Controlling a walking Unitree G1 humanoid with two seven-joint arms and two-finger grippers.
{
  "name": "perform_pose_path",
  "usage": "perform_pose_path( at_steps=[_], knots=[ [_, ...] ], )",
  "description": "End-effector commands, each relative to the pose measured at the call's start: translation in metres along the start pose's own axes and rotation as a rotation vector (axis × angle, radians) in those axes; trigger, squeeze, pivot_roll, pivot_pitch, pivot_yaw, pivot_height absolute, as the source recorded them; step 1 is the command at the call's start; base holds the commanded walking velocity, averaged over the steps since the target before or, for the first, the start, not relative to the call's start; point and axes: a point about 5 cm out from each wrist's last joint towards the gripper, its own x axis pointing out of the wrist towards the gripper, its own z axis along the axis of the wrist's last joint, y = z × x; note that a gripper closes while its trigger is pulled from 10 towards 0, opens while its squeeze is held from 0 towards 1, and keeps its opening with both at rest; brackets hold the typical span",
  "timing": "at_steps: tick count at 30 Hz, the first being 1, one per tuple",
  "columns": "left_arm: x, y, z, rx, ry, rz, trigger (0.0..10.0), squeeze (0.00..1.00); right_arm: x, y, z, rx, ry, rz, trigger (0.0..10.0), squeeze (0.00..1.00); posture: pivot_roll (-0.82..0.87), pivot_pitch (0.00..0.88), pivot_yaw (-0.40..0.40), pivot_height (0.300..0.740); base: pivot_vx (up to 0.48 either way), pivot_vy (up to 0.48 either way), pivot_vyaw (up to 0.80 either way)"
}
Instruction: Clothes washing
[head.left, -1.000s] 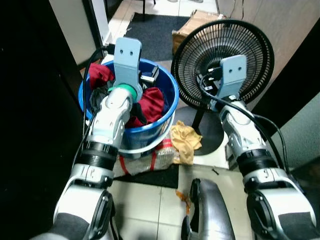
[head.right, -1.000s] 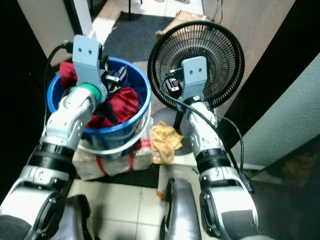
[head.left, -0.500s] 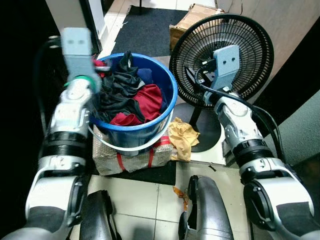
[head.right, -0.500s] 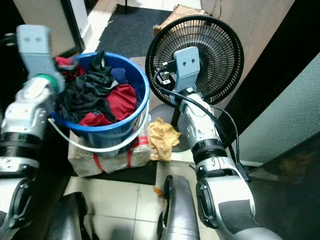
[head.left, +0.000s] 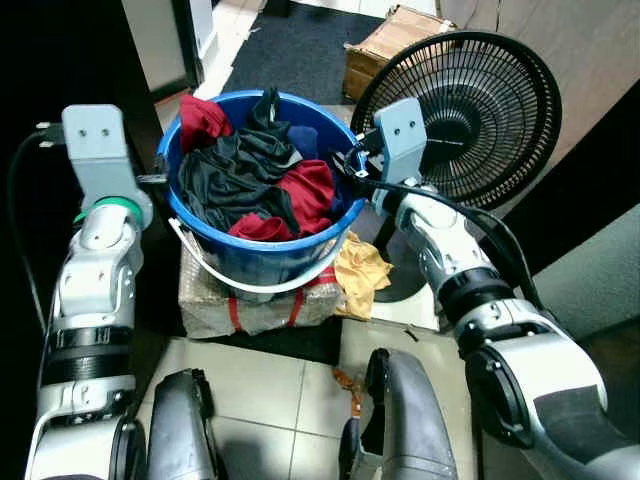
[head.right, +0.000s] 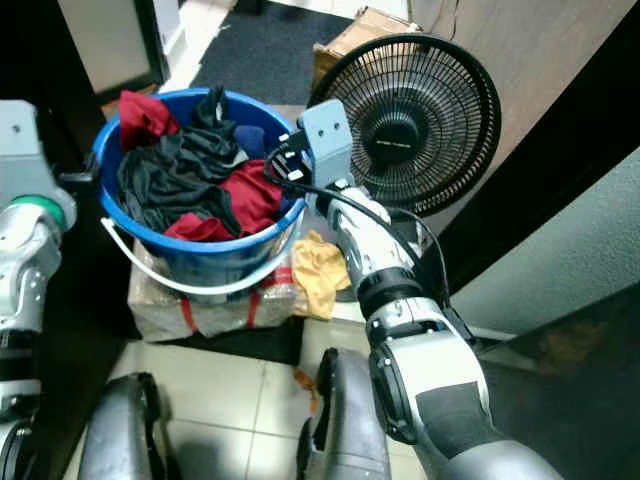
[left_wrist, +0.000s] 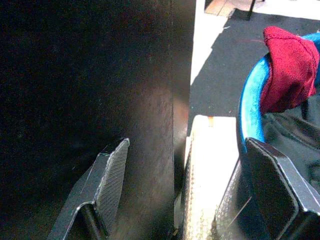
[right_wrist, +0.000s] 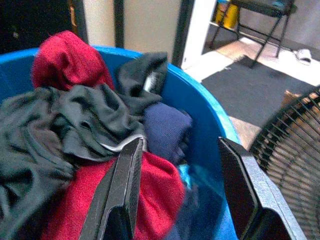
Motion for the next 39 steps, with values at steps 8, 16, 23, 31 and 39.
perform_pose_path(
  at_steps=[8,16,23,31,39],
  knots=[
    [-0.030,0.005,-0.035,0.027,0.087,-0.081,10.0,0.00,0.009,0.012,0.015,0.019,-0.038,0.143,10.0,0.00,0.10,0.200,-0.149,0.440,0.000,0.000,0.00],
    [-0.030,-0.009,-0.040,-0.026,0.092,-0.094,10.0,0.00,0.008,0.002,0.021,0.006,-0.043,0.126,10.0,0.00,0.05,0.197,-0.133,0.440,0.000,0.000,0.00],
    [-0.017,-0.075,0.011,-0.087,-0.083,-0.384,10.0,0.00,0.012,-0.001,0.038,0.041,-0.111,0.097,10.0,0.00,0.01,0.187,-0.068,0.440,0.000,0.000,0.00],
    [-0.019,-0.115,0.004,-0.086,-0.057,-0.509,10.0,0.00,0.014,0.000,0.039,0.026,-0.121,0.065,10.0,0.00,-0.03,0.210,-0.043,0.440,0.000,0.000,0.00],
    [-0.010,-0.119,0.009,-0.069,-0.083,-0.469,10.0,0.00,0.003,-0.011,0.030,0.016,-0.112,0.039,10.0,0.00,-0.04,0.220,-0.030,0.440,0.000,0.000,0.00]
  ],
)
